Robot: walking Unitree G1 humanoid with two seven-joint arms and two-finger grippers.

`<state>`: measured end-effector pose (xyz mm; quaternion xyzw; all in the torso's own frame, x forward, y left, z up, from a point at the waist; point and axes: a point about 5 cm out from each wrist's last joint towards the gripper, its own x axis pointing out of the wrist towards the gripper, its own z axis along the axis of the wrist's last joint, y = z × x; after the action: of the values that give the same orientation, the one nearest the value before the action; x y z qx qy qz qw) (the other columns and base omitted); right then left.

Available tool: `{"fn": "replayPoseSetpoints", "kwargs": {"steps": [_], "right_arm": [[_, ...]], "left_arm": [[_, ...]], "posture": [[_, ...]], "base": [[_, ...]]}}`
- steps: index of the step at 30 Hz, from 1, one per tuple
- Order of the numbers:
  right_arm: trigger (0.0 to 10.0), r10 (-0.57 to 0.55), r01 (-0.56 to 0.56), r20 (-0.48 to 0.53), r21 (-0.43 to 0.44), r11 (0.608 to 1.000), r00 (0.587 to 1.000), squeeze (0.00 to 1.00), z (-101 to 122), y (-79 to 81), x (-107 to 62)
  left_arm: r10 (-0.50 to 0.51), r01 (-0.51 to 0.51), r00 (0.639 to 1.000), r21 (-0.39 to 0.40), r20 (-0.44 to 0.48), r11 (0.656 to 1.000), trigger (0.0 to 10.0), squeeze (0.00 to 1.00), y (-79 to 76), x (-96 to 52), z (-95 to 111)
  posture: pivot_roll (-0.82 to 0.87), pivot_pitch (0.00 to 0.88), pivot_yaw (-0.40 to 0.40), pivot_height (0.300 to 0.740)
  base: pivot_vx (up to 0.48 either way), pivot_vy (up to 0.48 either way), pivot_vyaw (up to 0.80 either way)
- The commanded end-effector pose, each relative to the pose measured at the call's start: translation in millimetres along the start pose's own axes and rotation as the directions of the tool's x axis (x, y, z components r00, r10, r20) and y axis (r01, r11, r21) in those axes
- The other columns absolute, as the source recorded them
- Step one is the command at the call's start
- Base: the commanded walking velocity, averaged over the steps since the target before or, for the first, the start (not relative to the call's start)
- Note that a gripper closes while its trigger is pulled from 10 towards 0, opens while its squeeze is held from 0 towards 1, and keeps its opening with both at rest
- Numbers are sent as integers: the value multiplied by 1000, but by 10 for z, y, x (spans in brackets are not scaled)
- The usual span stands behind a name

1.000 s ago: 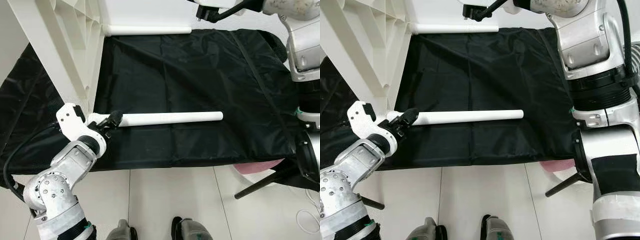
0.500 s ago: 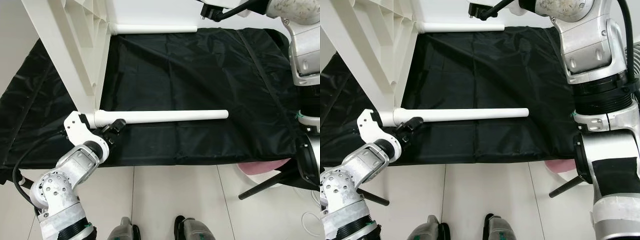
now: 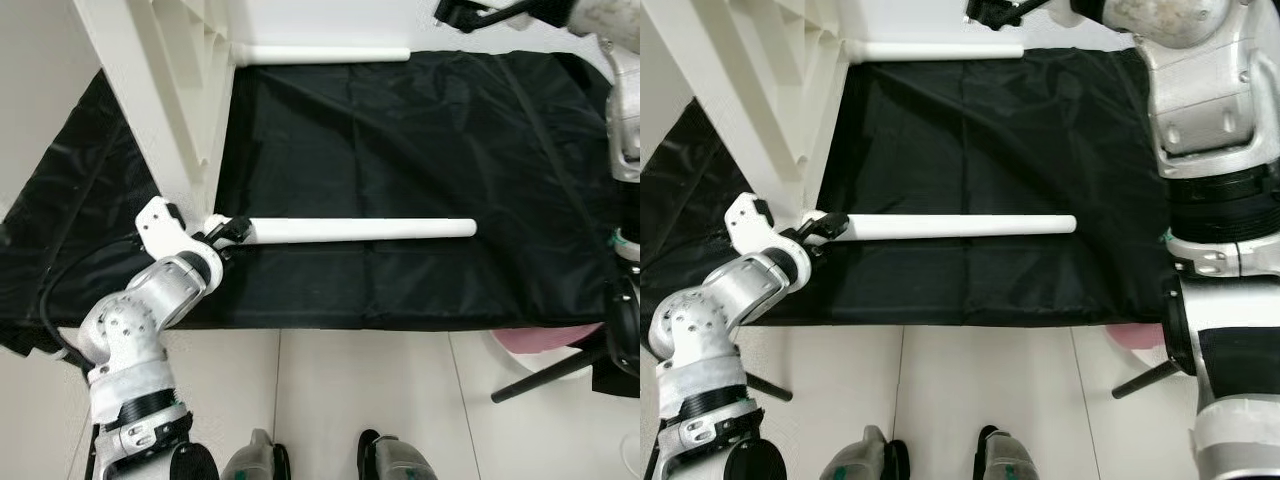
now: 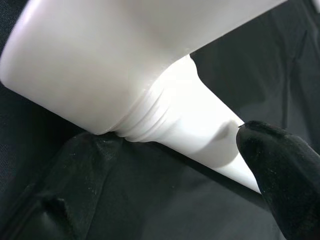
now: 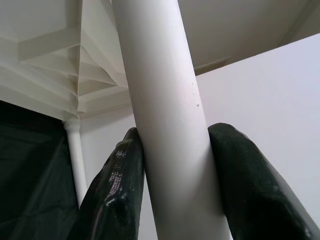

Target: Building children table

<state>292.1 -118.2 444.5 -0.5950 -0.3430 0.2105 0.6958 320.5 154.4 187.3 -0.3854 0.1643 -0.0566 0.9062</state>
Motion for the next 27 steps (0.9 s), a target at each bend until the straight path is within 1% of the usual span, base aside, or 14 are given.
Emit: {"fn": "replayPoseSetpoints", "kwargs": {"steps": [1,5,8,9,10,11,14,15,17,18,19,21,23,27], "right_arm": [[0,-203,214,-86,141,967,975,0,-191,-301,-244],[0,-213,225,-96,138,965,972,0,-207,-316,-278],[0,-227,241,-112,137,961,967,0,-231,-337,-318],[0,-229,243,-115,137,960,967,0,-239,-343,-325],[0,-229,243,-115,137,960,967,0,-239,-343,-325],[0,-239,253,-114,133,958,964,0,-242,-357,-335],[0,-239,253,-114,133,958,964,0,-242,-357,-335],[0,-264,278,-112,132,952,958,0,-242,-406,-366],[0,-264,278,-112,132,952,958,0,-242,-406,-366],[0,-318,333,-121,134,933,940,0,-256,-496,-438],[0,-318,333,-121,134,933,940,0,-256,-496,-438],[0,-394,415,-156,134,900,906,0,-293,-626,-585],[0,-394,415,-156,134,900,906,0,-293,-626,-585],[0,-441,472,-218,118,874,871,0,-382,-693,-762]], "left_arm": [[-55,55,997,-1,57,998,10000,0,-17,20,93],[-56,56,997,-4,55,998,10000,0,-28,47,85],[-68,69,996,-28,57,997,10000,0,-90,133,77],[-78,83,995,-87,68,993,10000,0,-129,174,81],[-78,83,995,-87,68,993,10000,0,-129,174,81],[-95,108,991,-138,98,985,10000,0,-188,204,120],[-95,108,991,-138,98,985,10000,0,-188,204,120],[-122,157,979,-222,163,962,10000,0,-272,211,188],[-122,157,979,-222,163,962,10000,0,-272,211,188],[-148,204,967,-281,207,938,10000,0,-367,201,220],[-148,204,967,-281,207,938,10000,0,-367,201,220],[-184,266,951,-356,248,896,10000,0,-508,173,212],[-184,266,951,-356,248,896,10000,0,-508,173,212],[-218,311,941,-408,258,859,10000,0,-639,167,146]], "posture": [[-144,165,170,740],[-144,165,170,740],[-146,165,172,740],[-147,165,170,740],[-147,165,170,740],[-147,162,169,740],[-147,162,169,740],[-147,162,166,740],[-147,162,166,740],[-147,163,163,740],[-147,163,163,740],[-147,163,163,740],[-147,163,163,740],[-152,171,160,740]], "base": [[0,0,0],[0,0,0],[0,0,0],[0,0,0],[0,0,0],[0,0,0],[0,0,0],[0,0,0],[0,0,0],[0,0,0],[0,0,0],[0,0,0],[0,0,0],[0,0,0]]}}
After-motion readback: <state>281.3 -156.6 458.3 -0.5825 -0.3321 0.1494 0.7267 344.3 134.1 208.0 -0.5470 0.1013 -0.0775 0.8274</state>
